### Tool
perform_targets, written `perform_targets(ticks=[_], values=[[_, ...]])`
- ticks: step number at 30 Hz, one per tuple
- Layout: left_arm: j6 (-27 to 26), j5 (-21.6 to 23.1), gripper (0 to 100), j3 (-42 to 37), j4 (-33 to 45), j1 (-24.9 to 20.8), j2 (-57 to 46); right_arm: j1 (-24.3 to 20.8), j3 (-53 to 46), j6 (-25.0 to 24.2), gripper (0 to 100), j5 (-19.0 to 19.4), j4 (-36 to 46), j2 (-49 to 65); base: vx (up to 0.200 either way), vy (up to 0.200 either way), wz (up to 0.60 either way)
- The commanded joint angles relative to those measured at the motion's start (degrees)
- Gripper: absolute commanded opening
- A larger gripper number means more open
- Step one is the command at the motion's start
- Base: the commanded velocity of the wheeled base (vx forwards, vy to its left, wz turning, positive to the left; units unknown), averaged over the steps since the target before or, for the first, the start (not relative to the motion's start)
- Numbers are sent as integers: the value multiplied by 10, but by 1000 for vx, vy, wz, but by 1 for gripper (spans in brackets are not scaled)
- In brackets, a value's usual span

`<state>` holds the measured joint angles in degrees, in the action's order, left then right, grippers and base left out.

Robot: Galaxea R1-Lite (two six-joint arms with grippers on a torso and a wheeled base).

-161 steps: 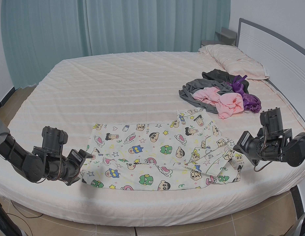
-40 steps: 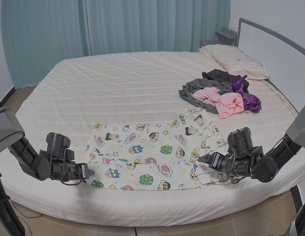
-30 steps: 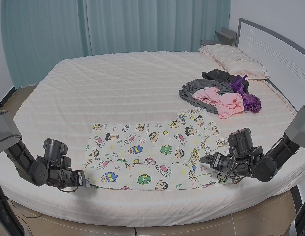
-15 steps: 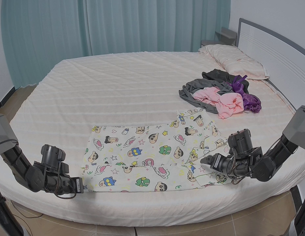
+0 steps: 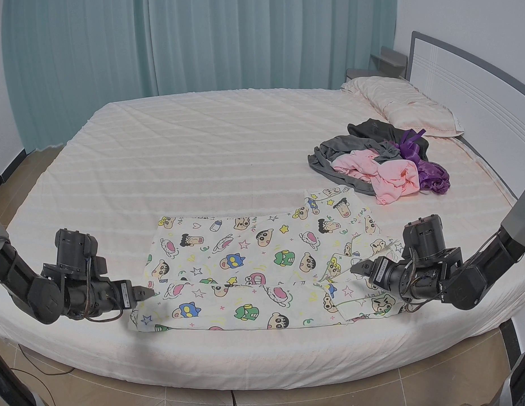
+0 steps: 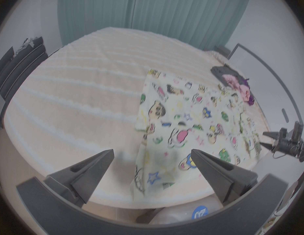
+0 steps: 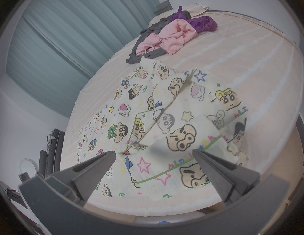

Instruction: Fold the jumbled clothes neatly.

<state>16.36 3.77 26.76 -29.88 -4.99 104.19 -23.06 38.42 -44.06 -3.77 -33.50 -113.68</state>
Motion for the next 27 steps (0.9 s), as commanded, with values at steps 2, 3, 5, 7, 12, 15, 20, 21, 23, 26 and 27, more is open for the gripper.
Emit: perform_targets(ticks=[2, 3, 5, 7, 12, 15, 20, 21, 23, 26, 27], values=[[18, 2, 100, 39, -1, -6, -28, 20, -6, 5, 100, 3, 1, 28, 0, 0, 0], [43, 2, 100, 54, -1, -14, -19, 21, -11, 5, 100, 2, 0, 23, 0, 0, 0], [87, 0, 100, 76, -1, -33, -1, 22, -17, 4, 100, 3, -1, 18, 0, 0, 0], [133, -1, 100, 99, 0, -47, 18, 25, -20, 2, 100, 3, -1, 11, 0, 0, 0], [206, -26, 100, 129, 1, -80, 80, 29, -15, -3, 100, 5, -2, 3, 0, 0, 0], [227, -34, 100, 133, 0, -87, 107, 29, -12, -3, 100, 6, -2, -7, 0, 0, 0], [236, -37, 100, 132, -2, -90, 143, 30, -9, -8, 100, 6, -3, -37, 0, 0, 0], [242, -38, 100, 133, -3, -90, 151, 32, -10, -10, 100, 6, -8, -45, 0, 0, 0], [249, -38, 100, 136, -4, -87, 161, 38, -12, -12, 100, 5, -24, -56, 0, 0, 0], [251, -39, 100, 141, -5, -81, 174, 52, -15, -10, 100, 4, -55, -68, 0, 0, 0], [251, -39, 100, 142, -5, -80, 174, 54, -15, -10, 100, 4, -57, -68, 0, 0, 0]])
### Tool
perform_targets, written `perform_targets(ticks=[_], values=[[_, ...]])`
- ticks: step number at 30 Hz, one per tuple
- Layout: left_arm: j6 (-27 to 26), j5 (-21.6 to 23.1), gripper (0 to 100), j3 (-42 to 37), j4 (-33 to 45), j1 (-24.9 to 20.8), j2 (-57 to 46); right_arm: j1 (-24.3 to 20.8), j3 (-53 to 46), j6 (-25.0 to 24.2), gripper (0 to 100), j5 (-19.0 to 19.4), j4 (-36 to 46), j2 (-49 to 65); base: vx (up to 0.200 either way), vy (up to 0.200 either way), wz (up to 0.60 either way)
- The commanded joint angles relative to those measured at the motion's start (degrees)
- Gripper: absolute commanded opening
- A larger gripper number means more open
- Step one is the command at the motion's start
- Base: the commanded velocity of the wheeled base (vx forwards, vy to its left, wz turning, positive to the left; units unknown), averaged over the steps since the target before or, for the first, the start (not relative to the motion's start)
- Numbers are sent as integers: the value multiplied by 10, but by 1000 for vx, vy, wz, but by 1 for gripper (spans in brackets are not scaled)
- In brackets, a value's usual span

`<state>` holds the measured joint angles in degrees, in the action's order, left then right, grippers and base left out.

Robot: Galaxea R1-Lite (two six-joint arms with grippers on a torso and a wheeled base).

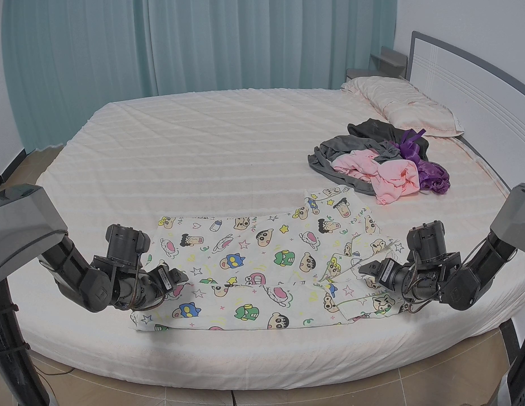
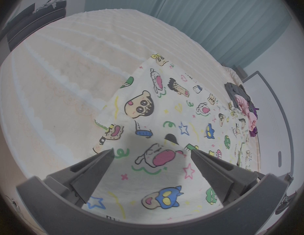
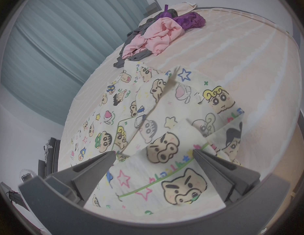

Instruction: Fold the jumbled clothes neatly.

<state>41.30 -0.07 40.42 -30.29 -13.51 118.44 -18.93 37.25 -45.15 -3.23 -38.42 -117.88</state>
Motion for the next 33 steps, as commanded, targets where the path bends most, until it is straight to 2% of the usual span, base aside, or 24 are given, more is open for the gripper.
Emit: perform_targets(ticks=[1, 7, 14, 18, 21, 22, 23, 26, 29, 33], values=[[2, -5, 100, 6, -1, 12, 35, 23, -5, 2, 100, -1, -16, -27, 0, 0, 0], [4, -20, 100, 7, 0, 26, 27, 30, -17, 2, 100, 0, -17, 5, 0, 0, 0], [5, -19, 100, 1, 7, 42, -43, 32, -18, 11, 100, 1, -11, 37, 0, 0, 0], [-54, -9, 100, -1, 11, 60, -61, 33, -22, 37, 100, 24, -10, 38, 0, 0, 0], [-117, 23, 100, -17, 10, 67, -62, 50, -22, 68, 100, 42, -10, 35, 0, 0, 0], [-123, 26, 100, -18, 10, 67, -62, 52, -23, 72, 100, 45, -10, 35, 0, 0, 0], [-164, 48, 100, -23, 11, 71, -60, 63, -25, 93, 100, 66, -9, 35, 0, 0, 0], [-225, 64, 100, -29, 10, 79, -54, 85, -37, 130, 100, 105, -9, 35, 0, 0, 0], [-242, 71, 100, -28, 10, 81, -45, 100, -39, 148, 100, 124, -9, 34, 0, 0, 0], [-247, 111, 100, -25, 6, 81, -25, 130, -38, 182, 100, 169, -9, 25, 0, 0, 0]])
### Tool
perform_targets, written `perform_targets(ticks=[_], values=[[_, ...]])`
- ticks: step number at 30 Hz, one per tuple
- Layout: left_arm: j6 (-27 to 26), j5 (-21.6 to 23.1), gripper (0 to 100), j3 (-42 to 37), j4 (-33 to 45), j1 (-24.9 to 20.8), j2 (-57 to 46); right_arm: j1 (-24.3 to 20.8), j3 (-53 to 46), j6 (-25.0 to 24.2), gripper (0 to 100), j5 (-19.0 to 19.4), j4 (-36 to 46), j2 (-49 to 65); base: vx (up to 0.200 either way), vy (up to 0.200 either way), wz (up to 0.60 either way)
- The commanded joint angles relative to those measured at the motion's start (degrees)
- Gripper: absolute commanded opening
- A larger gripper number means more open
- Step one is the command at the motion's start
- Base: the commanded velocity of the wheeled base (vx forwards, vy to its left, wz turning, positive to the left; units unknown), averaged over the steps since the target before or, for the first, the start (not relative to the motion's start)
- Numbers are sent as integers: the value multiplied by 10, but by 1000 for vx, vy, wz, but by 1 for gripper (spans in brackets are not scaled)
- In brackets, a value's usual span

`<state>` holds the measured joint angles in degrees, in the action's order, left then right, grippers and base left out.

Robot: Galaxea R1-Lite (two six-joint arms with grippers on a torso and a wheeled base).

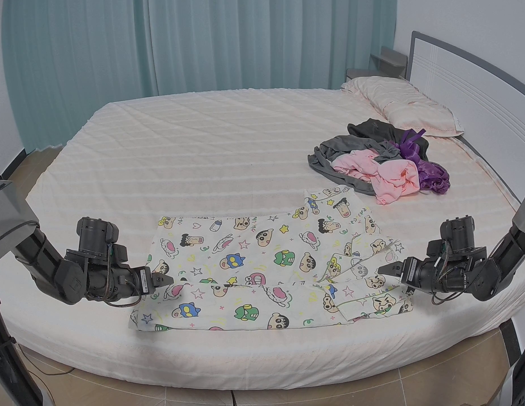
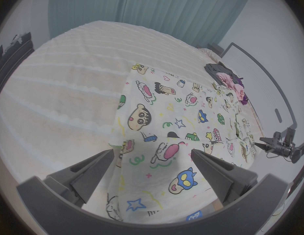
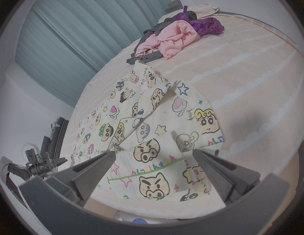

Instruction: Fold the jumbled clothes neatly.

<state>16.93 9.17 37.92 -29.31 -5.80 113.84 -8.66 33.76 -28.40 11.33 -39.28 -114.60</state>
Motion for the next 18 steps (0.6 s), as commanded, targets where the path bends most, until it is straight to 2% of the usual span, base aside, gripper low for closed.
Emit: perform_targets(ticks=[1, 4, 11, 18], values=[[-4, 22, 100, 0, -4, 5, 23, 29, -3, 16, 100, 26, 0, -9, 0, 0, 0], [-5, 46, 100, 1, -5, 8, 35, 43, 1, 22, 100, 41, -1, -19, 0, 0, 0], [-39, 42, 100, 3, -25, 16, 65, 43, 3, 22, 100, 41, -6, -26, 0, 0, 0], [-39, 42, 100, 3, -29, 20, 69, 44, 4, 22, 100, 43, -6, -27, 0, 0, 0]])
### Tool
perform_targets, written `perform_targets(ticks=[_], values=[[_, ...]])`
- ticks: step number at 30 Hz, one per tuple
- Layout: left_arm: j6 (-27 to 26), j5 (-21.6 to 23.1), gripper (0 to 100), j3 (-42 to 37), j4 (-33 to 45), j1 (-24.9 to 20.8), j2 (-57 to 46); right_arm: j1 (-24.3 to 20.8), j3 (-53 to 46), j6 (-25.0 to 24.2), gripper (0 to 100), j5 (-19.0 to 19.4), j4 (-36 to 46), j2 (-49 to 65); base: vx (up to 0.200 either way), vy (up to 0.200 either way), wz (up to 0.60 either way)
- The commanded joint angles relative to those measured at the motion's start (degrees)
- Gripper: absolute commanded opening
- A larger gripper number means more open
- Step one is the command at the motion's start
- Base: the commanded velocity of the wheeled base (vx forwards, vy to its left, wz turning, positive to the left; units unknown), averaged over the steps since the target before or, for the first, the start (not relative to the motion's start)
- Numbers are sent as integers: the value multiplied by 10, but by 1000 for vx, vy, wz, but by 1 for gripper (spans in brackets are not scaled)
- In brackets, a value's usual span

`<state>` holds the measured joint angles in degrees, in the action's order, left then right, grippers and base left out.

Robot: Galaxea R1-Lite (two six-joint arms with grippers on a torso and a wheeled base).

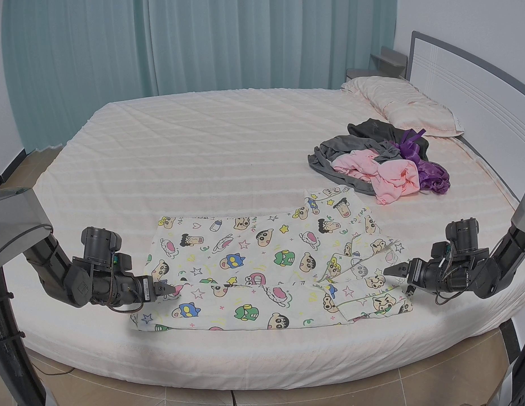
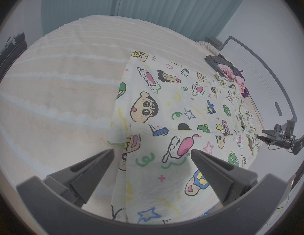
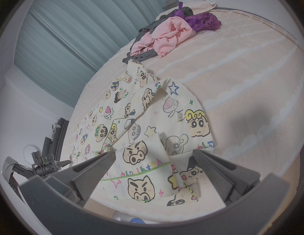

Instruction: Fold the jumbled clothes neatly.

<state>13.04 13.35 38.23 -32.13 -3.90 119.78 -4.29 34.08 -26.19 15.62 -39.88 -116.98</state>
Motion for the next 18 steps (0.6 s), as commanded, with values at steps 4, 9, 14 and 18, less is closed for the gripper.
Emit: perform_targets(ticks=[4, 9, 14, 18], values=[[1, 0, 0, 1, 0, 1, 11, 0, 3, 1, 100, 3, -1, -5, 0, 0, 0], [2, -1, 0, -3, 0, 1, 10, 0, 13, 2, 100, 14, -1, -13, 0, 0, 0], [2, -2, 0, -5, 0, 2, 4, -5, 54, 8, 100, 20, 7, -39, 0, 0, 0], [2, -2, 0, -6, 1, 2, 3, -13, 85, 9, 100, 18, 15, -84, 0, 0, 0]])
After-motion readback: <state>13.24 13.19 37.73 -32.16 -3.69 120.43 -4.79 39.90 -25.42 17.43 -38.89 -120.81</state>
